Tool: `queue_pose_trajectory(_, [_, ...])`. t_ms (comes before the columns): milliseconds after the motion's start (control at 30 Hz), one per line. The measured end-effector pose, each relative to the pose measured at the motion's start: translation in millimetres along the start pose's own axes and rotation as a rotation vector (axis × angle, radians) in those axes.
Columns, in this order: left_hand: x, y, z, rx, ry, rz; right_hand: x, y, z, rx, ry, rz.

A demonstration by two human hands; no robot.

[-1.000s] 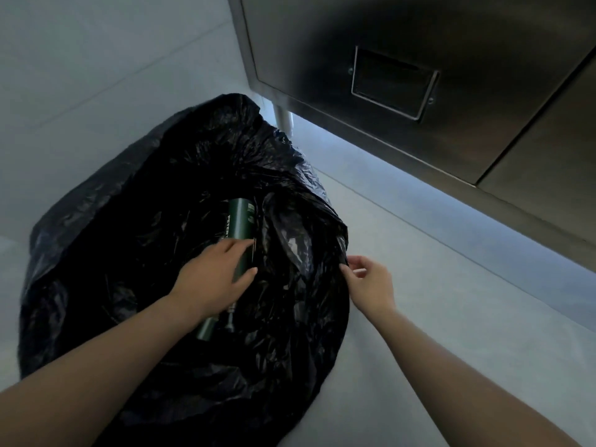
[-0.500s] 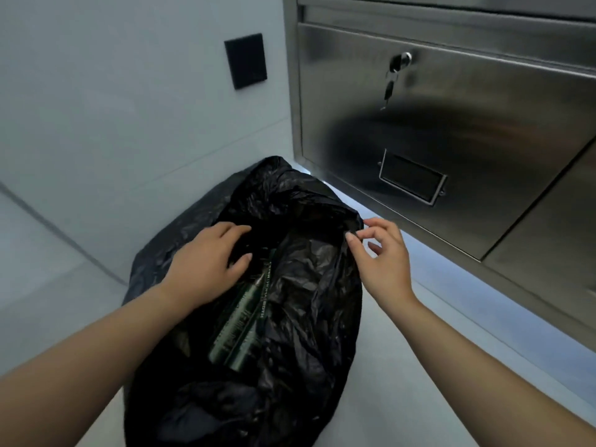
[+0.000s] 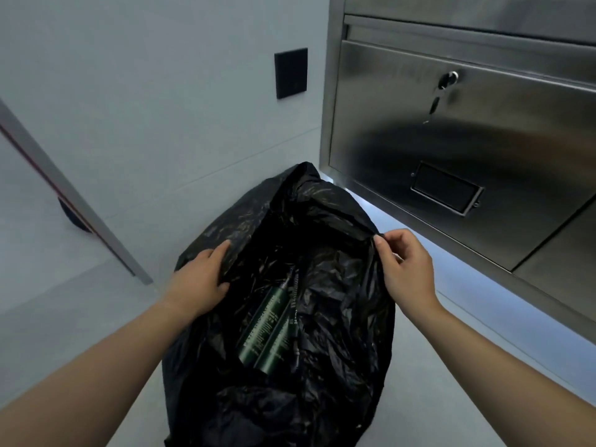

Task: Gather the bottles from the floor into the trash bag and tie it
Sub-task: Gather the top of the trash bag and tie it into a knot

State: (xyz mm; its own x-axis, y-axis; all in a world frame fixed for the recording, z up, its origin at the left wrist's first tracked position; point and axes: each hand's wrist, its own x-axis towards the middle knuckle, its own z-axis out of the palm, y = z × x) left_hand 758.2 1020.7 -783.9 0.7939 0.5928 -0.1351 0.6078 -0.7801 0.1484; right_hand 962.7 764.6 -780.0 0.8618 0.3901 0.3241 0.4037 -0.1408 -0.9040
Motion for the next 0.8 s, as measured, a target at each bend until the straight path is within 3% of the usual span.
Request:
queue_pose_trajectory(233, [5.1,13.7,-5.1,-0.166,0.204,0.137,-0.9,15.3,-29.1,-0.042,0.127,0.045])
queue_pose_trajectory(367, [6.1,35.5,-14.2,-0.232,0.334,0.269,1.5,28.0,-52.1,-0.168,0.117,0.131])
queue_pose_trajectory(633, [10.8,81.4,-0.5,-0.232,0.418,0.417,-12.0,48.0,-80.5,-0.567,-0.060,0.183])
queue_pose_trajectory(800, [21.4,107.5,8.5,-0.336,0.406,0.439,-30.3,56.8,-119.9,-0.624,0.026,0.235])
